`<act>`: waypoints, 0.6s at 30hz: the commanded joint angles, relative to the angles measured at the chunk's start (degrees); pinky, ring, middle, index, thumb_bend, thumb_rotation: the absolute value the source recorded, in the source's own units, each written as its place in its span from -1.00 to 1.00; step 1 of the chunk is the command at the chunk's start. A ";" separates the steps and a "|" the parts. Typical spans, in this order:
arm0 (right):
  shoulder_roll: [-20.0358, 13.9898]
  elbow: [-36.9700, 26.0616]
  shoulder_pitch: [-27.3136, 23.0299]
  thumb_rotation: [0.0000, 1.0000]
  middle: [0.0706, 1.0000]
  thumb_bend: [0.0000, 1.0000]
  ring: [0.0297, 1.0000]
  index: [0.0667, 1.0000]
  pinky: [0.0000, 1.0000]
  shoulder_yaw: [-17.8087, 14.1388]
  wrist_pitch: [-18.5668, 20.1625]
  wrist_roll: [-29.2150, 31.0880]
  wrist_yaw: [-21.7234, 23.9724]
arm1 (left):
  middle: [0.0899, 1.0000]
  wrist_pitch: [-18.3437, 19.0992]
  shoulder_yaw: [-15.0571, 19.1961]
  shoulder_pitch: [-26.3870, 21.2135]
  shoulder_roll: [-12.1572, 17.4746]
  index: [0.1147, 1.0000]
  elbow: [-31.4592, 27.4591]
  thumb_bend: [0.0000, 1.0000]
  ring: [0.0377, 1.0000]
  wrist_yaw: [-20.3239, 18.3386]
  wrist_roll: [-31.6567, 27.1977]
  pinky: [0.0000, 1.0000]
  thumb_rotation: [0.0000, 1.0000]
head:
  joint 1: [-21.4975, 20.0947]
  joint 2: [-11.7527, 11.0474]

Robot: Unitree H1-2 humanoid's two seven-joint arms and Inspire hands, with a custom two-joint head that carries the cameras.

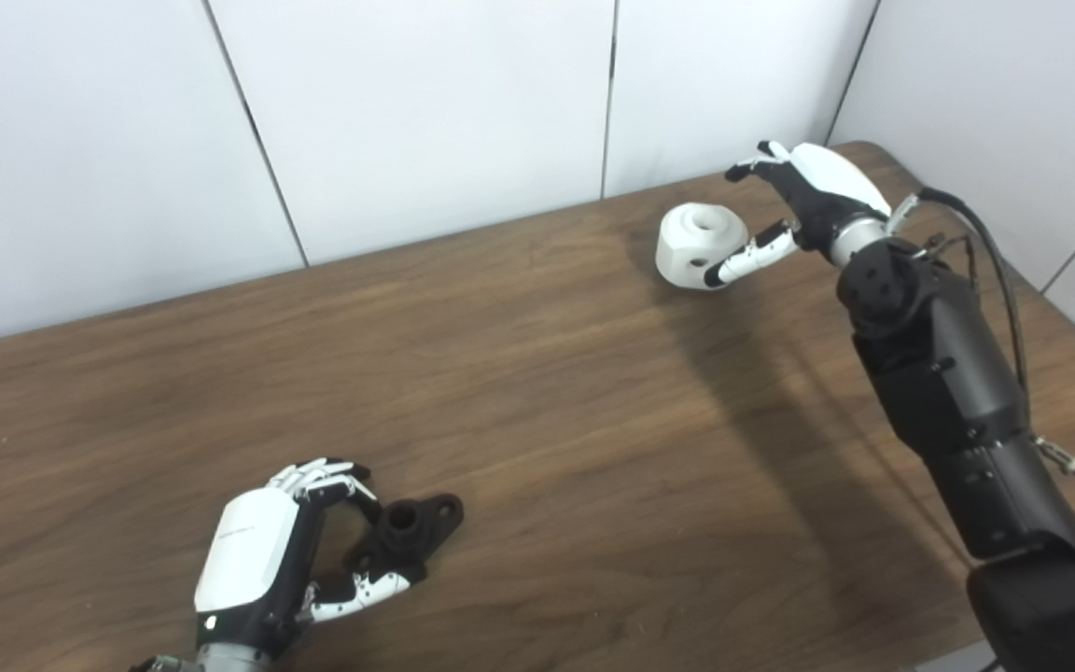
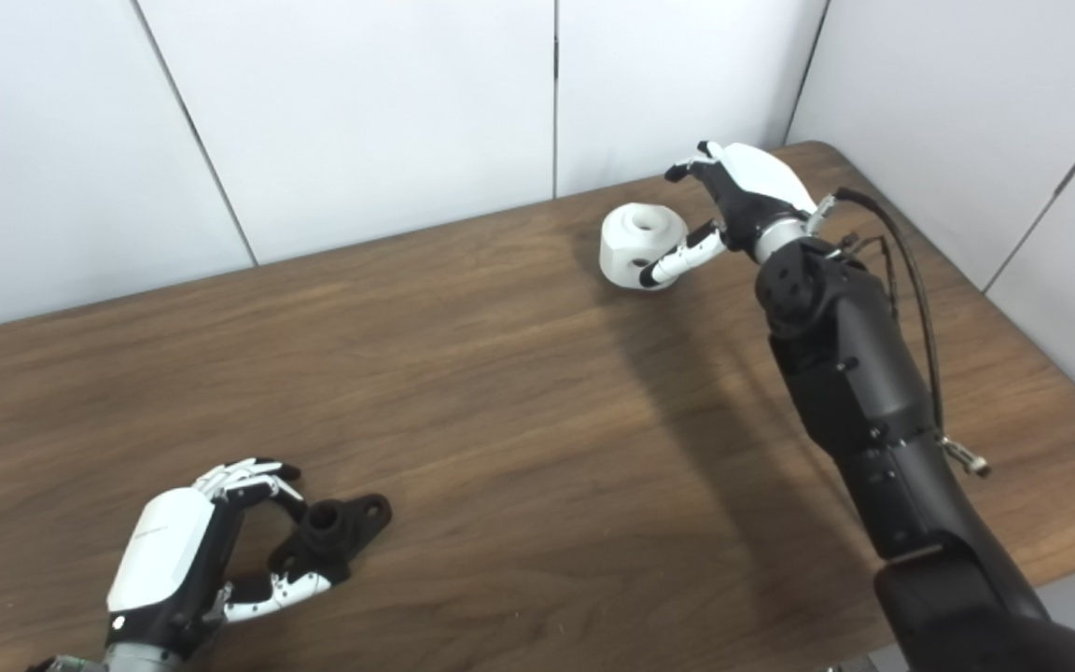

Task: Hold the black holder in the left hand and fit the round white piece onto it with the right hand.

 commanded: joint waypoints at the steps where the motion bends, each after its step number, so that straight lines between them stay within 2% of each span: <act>1: -1.73 -0.30 -3.41 -0.45 1.00 0.99 1.00 0.66 1.00 -0.32 -0.22 -1.19 -0.44 | 0.46 0.05 0.47 0.32 0.46 -0.16 -0.42 0.04 0.64 -0.25 0.26 0.72 -0.91 | -0.08 0.03; 18: -1.23 8.00 -6.31 -0.45 1.00 0.91 1.00 0.64 1.00 1.15 -0.29 0.81 -5.03 | 0.47 0.52 0.83 0.85 0.13 -0.16 -0.35 0.04 0.64 -0.39 0.18 0.74 -0.91 | 0.66 -0.28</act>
